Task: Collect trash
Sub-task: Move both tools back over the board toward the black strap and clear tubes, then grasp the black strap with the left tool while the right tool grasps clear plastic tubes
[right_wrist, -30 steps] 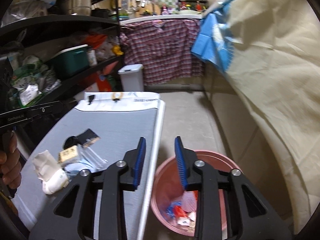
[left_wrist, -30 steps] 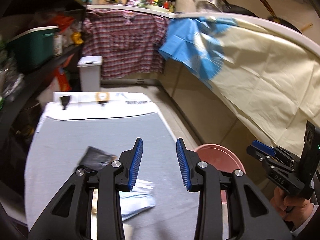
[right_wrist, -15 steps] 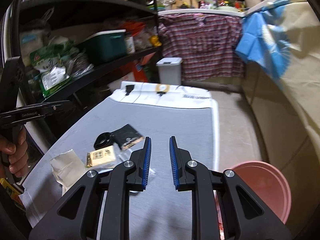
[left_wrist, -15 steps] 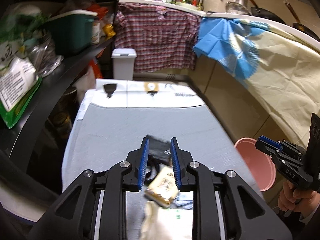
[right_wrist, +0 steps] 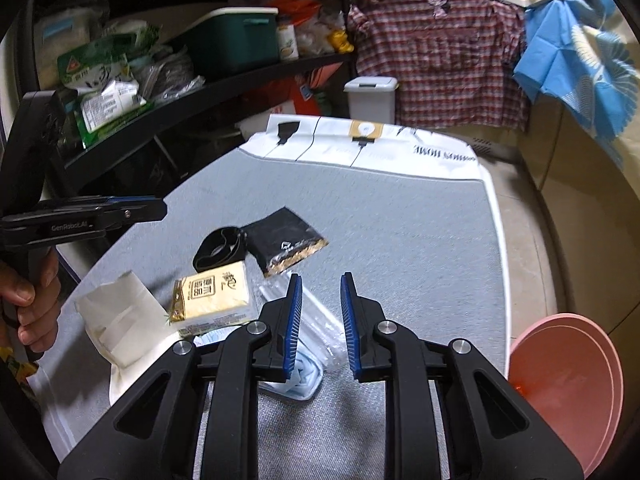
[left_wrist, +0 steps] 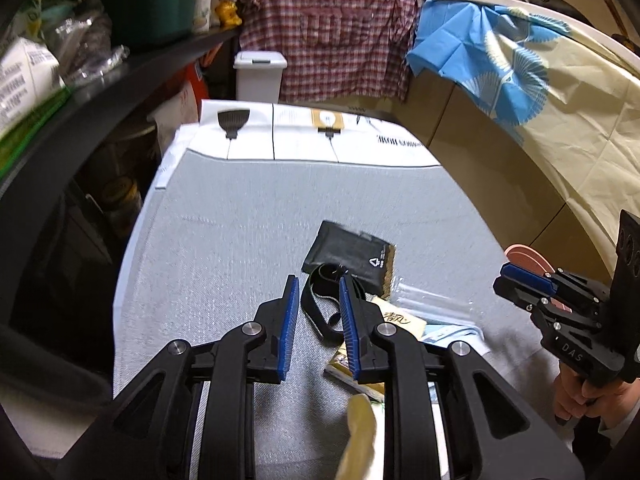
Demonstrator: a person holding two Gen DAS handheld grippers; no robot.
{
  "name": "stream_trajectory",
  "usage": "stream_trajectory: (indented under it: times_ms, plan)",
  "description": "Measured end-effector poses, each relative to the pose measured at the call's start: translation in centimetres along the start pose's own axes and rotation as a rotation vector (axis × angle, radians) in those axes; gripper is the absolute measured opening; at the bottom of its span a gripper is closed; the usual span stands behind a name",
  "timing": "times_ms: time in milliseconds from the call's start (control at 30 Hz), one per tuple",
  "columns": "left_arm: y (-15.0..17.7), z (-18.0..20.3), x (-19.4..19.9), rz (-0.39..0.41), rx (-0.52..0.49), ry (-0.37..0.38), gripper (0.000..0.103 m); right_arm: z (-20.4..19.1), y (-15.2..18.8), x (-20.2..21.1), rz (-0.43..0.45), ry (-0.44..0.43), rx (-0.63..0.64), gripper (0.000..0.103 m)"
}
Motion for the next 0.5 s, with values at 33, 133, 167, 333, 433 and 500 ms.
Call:
stream_trajectory:
  times_ms: [33,133,167,333,433,500]
  plan:
    - [0.0,-0.1,-0.2,-0.005,0.003,0.006,0.021,-0.1,0.1,-0.3,-0.008,-0.002,0.003,0.023]
    - [0.2,-0.1,-1.4,-0.034,0.018,0.049,0.021,-0.3,0.5,-1.3,-0.044,-0.013,0.017,0.030]
    - [0.3,0.0,-1.6,-0.040,0.019,0.056,0.021,-0.3,0.7,-1.6,-0.052,-0.013,0.022,0.032]
    - [1.1,0.7,-3.4,-0.103,0.007,0.074,0.022,-0.4,1.3,-2.8,-0.100,-0.017,0.029,0.032]
    - [1.5,0.9,-4.2,-0.143,0.006,0.079,0.022,-0.3,1.7,-3.4,-0.123,0.000,0.036,0.032]
    - [1.8,1.0,-4.7,-0.166,0.007,0.082,0.022,-0.2,1.9,-3.7,-0.138,0.009,0.038,0.032]
Point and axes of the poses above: each gripper's, at about its wrist camera, not at the fingertips, and x roughly against the way its jaws point, z to its right, y to its underside, the point moved 6 cm from there along -x, roughly the way its jaws point, and after that the axes turned 12 degrees about -x, right-handed, at the moved point
